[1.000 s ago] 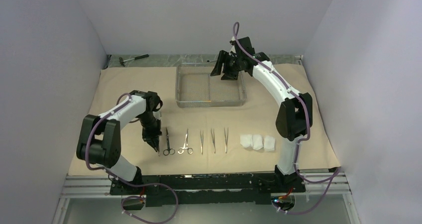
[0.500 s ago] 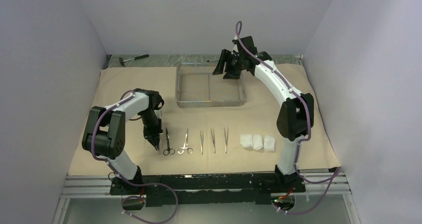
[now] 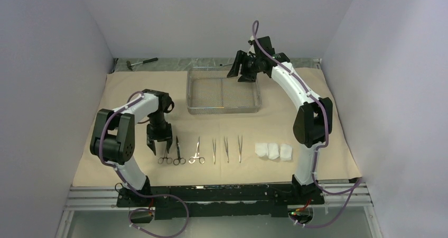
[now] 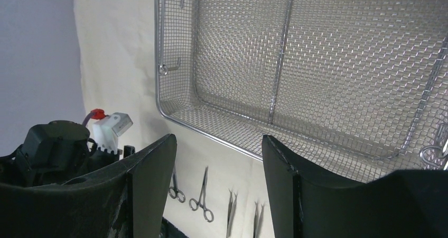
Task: Open and lay out the surgical kit
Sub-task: Place the medical item in the surgical kit.
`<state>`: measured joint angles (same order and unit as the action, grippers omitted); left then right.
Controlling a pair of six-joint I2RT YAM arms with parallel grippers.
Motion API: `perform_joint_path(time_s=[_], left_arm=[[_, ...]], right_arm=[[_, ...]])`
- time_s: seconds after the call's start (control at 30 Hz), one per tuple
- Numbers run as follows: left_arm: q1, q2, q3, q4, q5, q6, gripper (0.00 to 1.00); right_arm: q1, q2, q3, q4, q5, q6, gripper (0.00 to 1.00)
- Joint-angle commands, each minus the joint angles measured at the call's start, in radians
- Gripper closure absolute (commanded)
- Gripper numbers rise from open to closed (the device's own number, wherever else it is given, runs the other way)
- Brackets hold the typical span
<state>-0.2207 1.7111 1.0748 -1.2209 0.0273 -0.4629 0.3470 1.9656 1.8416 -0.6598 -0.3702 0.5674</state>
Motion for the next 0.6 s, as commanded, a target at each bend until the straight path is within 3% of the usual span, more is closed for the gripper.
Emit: perform_joint_path(time_s=[0.0,0.17,0.33,0.47,0.57], left_arm=[[0.004,-0.014,0.069,-0.055,-0.106,-0.039,0.41],[0.004,-0.055,0.095,-0.058,-0.113,-0.056,0.40],[0.005,-0.148,0.157,-0.038,-0.084,-0.047,0.33],[0.004,-0.259,0.224,-0.009,-0.070,-0.017,0.18],[0.004,-0.335,0.279,0.000,-0.054,0.012,0.12]], right_arm=[[-0.015,-0.008,0.053,-0.007,-0.018,-0.023,0.36],[-0.024,-0.041,0.029,-0.019,0.014,-0.034,0.35],[-0.032,-0.163,-0.065,-0.055,0.162,-0.055,0.35],[-0.036,-0.330,-0.234,-0.091,0.337,-0.075,0.32],[-0.039,-0.484,-0.363,-0.139,0.485,-0.073,0.26]])
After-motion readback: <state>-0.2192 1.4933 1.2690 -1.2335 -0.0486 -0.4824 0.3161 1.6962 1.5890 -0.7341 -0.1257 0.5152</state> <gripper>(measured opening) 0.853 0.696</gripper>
